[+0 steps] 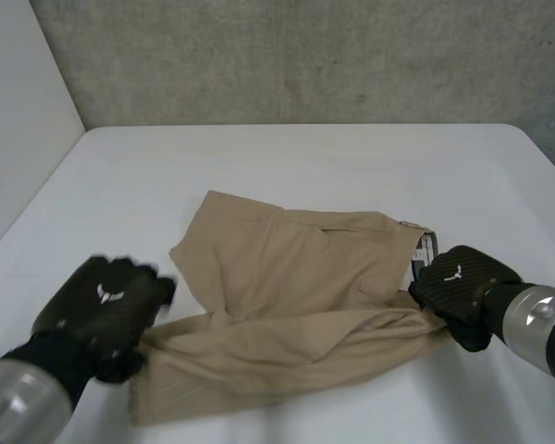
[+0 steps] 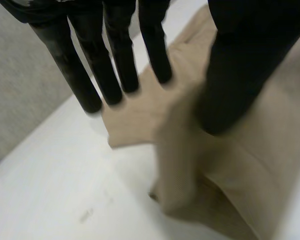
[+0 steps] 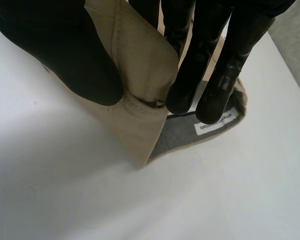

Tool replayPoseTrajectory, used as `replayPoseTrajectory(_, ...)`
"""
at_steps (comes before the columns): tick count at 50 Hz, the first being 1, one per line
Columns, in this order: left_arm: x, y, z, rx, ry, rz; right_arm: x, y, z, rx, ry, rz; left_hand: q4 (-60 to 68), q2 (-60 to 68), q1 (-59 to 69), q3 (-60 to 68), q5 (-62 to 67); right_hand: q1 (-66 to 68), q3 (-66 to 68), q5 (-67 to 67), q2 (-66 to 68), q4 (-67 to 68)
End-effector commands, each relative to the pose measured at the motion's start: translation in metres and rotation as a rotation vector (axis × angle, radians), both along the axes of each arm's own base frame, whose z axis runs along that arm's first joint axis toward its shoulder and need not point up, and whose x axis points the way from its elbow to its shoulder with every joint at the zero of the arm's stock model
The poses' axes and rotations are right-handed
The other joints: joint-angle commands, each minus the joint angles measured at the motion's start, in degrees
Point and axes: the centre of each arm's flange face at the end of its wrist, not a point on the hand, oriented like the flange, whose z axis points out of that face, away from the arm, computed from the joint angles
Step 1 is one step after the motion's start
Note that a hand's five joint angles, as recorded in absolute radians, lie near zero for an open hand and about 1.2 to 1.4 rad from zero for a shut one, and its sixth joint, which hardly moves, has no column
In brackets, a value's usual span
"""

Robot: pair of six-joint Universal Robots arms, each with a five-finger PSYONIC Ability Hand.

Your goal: Fold the shorts.

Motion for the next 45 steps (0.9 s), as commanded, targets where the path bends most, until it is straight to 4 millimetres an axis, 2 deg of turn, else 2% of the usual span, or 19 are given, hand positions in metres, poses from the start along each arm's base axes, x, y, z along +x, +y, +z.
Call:
replayPoseTrajectory(1,-0.021,-0.037,0.026,-0.213,0.085,-0.003,0.001,0.0,-0.01,0.024,0.002,-0.001,-23.5,-23.7,-20.3,-24.1,-23.7,25.0,12.2,13.4,12.8,11.8)
replayPoseTrajectory(3,-0.025,-0.046,0.034,-0.262,0.099,0.0,0.0,0.0,-0.011,0.029,0.003,-0.003,-23.5,-23.7,-20.4,-24.1,-23.7,25.0,12.2,13.4,12.8,11.8)
replayPoseTrajectory(4,-0.028,-0.059,0.038,-0.295,0.107,0.009,0.0,0.001,-0.013,0.035,0.004,-0.004,-23.5,-23.7,-20.4,-24.1,-23.7,25.0,12.2,13.4,12.8,11.8)
replayPoseTrajectory(7,-0.03,-0.081,0.039,-0.32,0.107,0.039,-0.001,0.002,-0.015,0.042,0.007,-0.004,-24.0,-24.3,-20.9,-24.6,-24.2,25.0,12.2,13.4,12.8,11.8)
replayPoseTrajectory(8,-0.03,-0.097,0.033,-0.308,0.092,0.06,-0.001,0.003,-0.016,0.048,0.008,-0.006,-24.0,-24.3,-20.9,-24.6,-24.2,25.0,12.2,13.4,12.8,11.8)
replayPoseTrajectory(11,-0.032,-0.117,0.018,-0.266,0.063,0.081,-0.002,0.004,-0.018,0.054,0.008,-0.005,-23.7,-23.9,-20.5,-24.3,-23.8,25.0,12.2,13.4,12.8,11.8)
replayPoseTrajectory(12,-0.036,-0.126,0.005,-0.234,0.043,0.078,-0.002,0.005,-0.018,0.054,0.008,-0.005,-23.5,-23.7,-20.4,-24.1,-23.7,25.0,12.2,13.4,12.8,11.8)
replayPoseTrajectory(15,-0.04,-0.135,-0.006,-0.211,0.028,0.072,-0.002,0.005,-0.019,0.06,0.01,-0.007,-23.3,-23.6,-20.2,-24.0,-23.5,25.0,12.2,13.4,12.8,11.8)
replayPoseTrajectory(17,-0.048,-0.153,-0.027,-0.171,-0.002,0.042,-0.002,0.005,-0.02,0.061,0.009,-0.008,-20.2,-20.4,-17.0,-20.8,-20.3,25.0,12.2,13.4,12.8,11.8)
replayPoseTrajectory(21,-0.059,-0.172,-0.053,-0.115,-0.031,-0.016,-0.002,0.007,-0.02,0.064,0.01,-0.005,-13.9,-14.2,-10.8,-14.6,-14.1,25.0,12.2,13.4,12.8,11.8)
replayPoseTrajectory(30,-0.076,-0.184,-0.076,-0.022,-0.022,-0.152,-0.001,0.006,-0.022,0.056,0.009,0.001,-9.6,-9.8,-6.4,-10.2,-9.7,25.0,12.2,13.4,12.8,11.8)
replayPoseTrajectory(39,-0.073,-0.199,-0.095,0.068,-0.101,-0.166,-0.001,0.005,-0.025,0.049,0.011,-0.004,-2.2,-2.4,1.0,-2.8,-2.3,25.0,12.2,13.4,12.8,11.8)
replayPoseTrajectory(45,-0.067,-0.198,-0.103,0.097,-0.154,-0.169,-0.001,0.005,-0.025,0.043,0.009,-0.004,6.1,5.9,9.2,5.5,5.9,25.0,12.2,13.4,12.8,11.8)
